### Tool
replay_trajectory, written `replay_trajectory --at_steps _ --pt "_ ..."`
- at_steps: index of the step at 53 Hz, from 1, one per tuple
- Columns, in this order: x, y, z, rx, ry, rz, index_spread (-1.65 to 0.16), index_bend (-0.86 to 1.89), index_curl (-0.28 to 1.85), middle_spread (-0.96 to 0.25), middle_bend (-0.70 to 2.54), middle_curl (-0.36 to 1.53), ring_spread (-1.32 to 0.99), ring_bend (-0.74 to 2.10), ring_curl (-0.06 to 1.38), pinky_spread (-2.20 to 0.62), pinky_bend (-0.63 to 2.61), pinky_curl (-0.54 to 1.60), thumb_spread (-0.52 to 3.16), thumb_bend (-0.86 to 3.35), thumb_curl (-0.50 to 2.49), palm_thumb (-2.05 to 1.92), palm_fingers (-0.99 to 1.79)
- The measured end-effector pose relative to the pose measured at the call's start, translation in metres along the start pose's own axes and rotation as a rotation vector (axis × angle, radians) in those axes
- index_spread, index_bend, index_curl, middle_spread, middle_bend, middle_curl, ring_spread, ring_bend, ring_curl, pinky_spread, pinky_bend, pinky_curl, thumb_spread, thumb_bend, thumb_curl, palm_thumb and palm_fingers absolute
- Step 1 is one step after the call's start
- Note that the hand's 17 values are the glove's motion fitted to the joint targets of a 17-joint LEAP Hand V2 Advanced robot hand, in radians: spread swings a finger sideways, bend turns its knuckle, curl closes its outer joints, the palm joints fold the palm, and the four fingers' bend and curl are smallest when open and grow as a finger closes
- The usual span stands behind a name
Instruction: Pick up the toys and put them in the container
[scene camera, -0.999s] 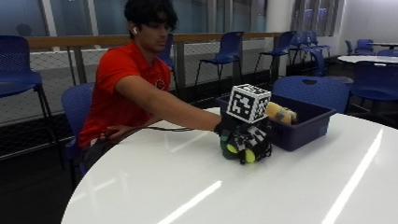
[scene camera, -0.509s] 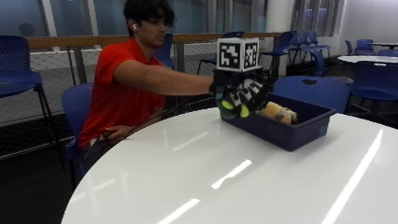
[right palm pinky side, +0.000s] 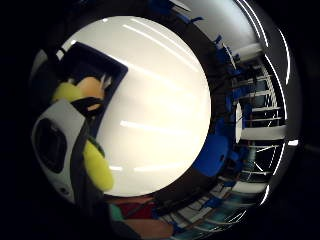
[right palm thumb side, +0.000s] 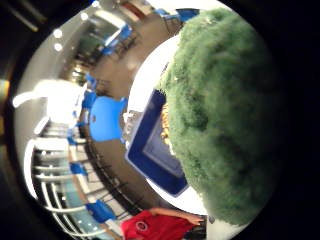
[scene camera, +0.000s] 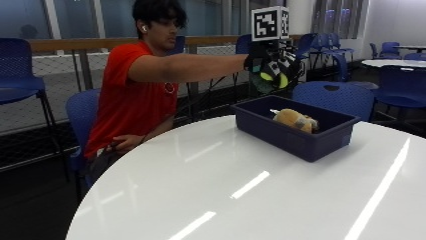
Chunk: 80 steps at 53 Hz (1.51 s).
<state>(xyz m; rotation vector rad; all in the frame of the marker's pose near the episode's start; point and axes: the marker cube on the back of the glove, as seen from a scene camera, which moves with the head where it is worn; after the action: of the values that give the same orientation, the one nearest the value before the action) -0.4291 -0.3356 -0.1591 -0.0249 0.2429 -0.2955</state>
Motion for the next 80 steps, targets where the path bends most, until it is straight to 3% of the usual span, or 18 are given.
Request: replay_trajectory --at_steps 13,17,20,26,30,35,40,45,80 --pt "-0.059 -0.003 -0.010 0.084 -0.038 -0.063 -0.46 0.20 0.78 -0.51 0.54 0.76 -0.57 0.75 0.52 -0.46 0.95 0.40 0.64 0.09 0.99 0.69 0.91" --pt "-0.064 0.003 -0.005 0.041 -0.074 -0.185 -0.45 0.09 0.77 -0.52 0.50 0.77 -0.56 0.73 0.53 -0.44 1.05 0.43 0.71 0.05 0.97 0.64 0.73" --pt "-0.059 0.004 0.003 -0.035 -0.052 -0.184 -0.44 0.10 0.75 -0.51 0.47 0.76 -0.53 0.69 0.52 -0.35 1.02 0.43 0.85 -0.03 0.91 0.49 0.45" --pt "-0.047 0.004 0.016 -0.125 -0.029 -0.083 -0.40 0.06 0.66 -0.30 0.13 0.64 -0.30 0.44 0.47 -0.15 1.32 0.50 1.02 -0.10 0.74 0.18 -0.17" --pt "-0.042 0.008 0.019 -0.137 -0.055 -0.116 -0.37 0.07 0.57 -0.17 0.04 0.54 -0.16 0.22 0.39 -0.06 1.47 0.49 1.06 -0.10 0.65 0.02 -0.34" --pt "-0.026 0.016 0.025 -0.144 -0.037 -0.178 -0.36 0.07 0.49 -0.08 0.05 0.46 -0.05 0.15 0.33 0.01 1.52 0.49 1.08 -0.07 0.57 -0.05 -0.33" --pt "-0.009 0.018 0.034 -0.132 -0.019 -0.036 -0.34 0.09 0.43 -0.03 0.07 0.40 0.01 0.14 0.31 0.06 1.53 0.48 1.09 -0.07 0.51 -0.07 -0.32" --pt "0.015 0.030 0.048 -0.135 -0.020 0.013 -0.33 0.10 0.39 -0.01 0.09 0.36 0.04 0.15 0.30 0.09 1.51 0.46 1.09 -0.07 0.45 -0.08 -0.30" --pt "0.146 0.121 0.109 -0.209 -0.019 0.172 -0.34 0.15 0.29 0.00 0.10 0.21 0.08 0.13 0.20 0.14 1.38 0.36 1.08 -0.06 0.26 -0.07 -0.25"
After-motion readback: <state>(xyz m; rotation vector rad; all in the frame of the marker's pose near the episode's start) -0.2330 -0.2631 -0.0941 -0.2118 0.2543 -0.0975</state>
